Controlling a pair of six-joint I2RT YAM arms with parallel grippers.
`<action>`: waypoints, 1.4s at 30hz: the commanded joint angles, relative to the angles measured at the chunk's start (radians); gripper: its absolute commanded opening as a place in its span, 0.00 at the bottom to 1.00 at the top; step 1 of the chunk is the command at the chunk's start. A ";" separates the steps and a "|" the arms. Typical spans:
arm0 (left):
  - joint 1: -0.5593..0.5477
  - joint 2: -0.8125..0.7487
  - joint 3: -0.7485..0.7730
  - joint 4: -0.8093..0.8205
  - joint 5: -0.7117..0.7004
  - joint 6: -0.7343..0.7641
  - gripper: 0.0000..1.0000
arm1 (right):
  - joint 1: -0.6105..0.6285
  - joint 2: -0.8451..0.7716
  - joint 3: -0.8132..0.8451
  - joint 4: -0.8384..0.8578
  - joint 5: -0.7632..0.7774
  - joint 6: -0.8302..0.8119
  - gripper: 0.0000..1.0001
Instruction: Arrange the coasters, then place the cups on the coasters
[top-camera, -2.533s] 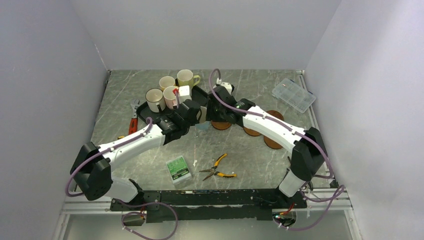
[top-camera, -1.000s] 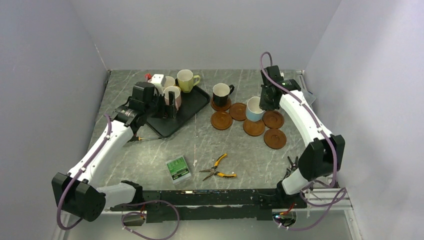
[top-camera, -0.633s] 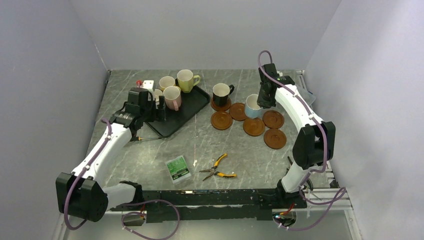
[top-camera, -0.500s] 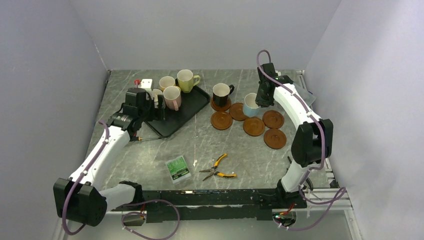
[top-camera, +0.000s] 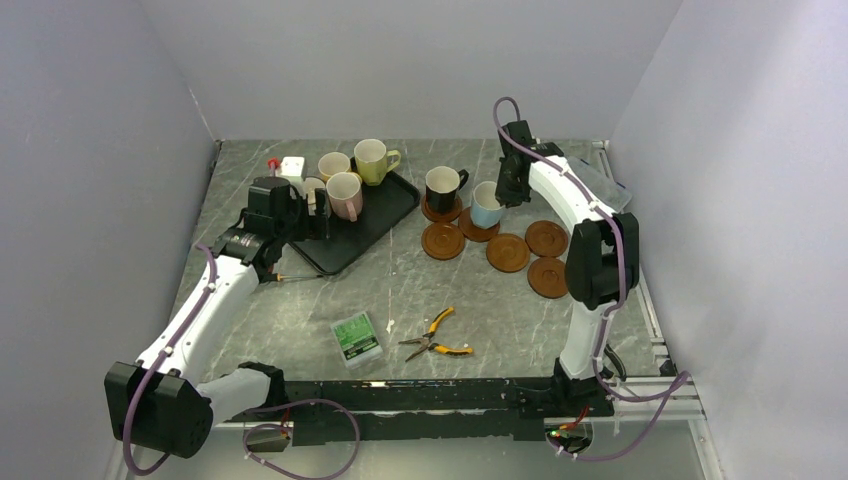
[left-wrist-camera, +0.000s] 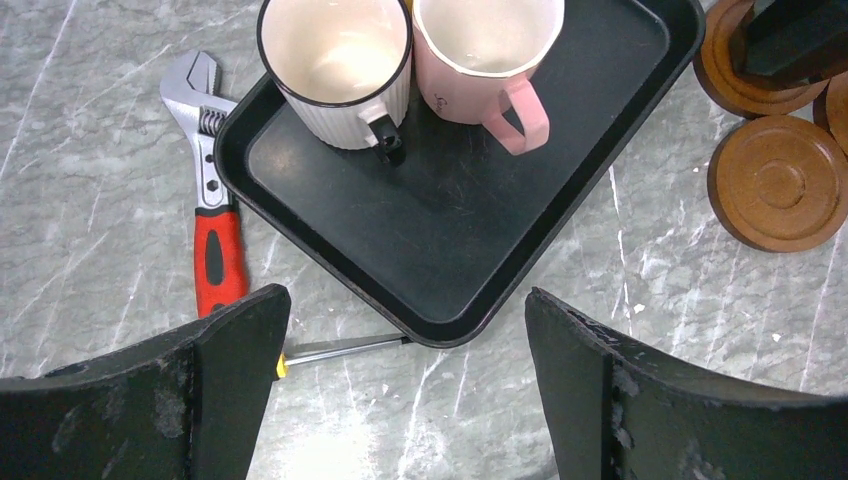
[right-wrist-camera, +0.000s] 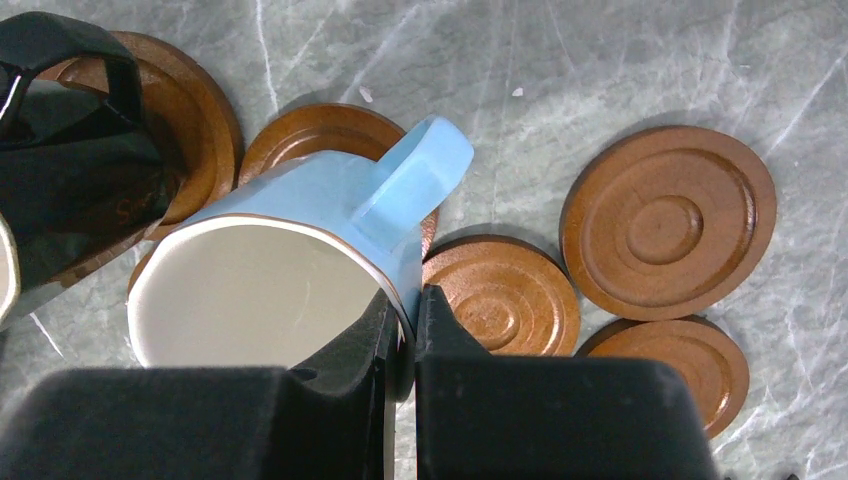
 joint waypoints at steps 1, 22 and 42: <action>0.002 -0.031 -0.002 0.034 0.015 0.020 0.93 | 0.017 -0.006 0.087 0.052 -0.006 -0.012 0.00; 0.002 -0.036 -0.005 0.038 0.033 0.024 0.93 | 0.032 0.024 0.092 0.013 0.050 -0.019 0.00; 0.002 -0.029 -0.004 0.041 0.045 0.023 0.93 | 0.032 0.061 0.123 -0.022 0.023 -0.020 0.00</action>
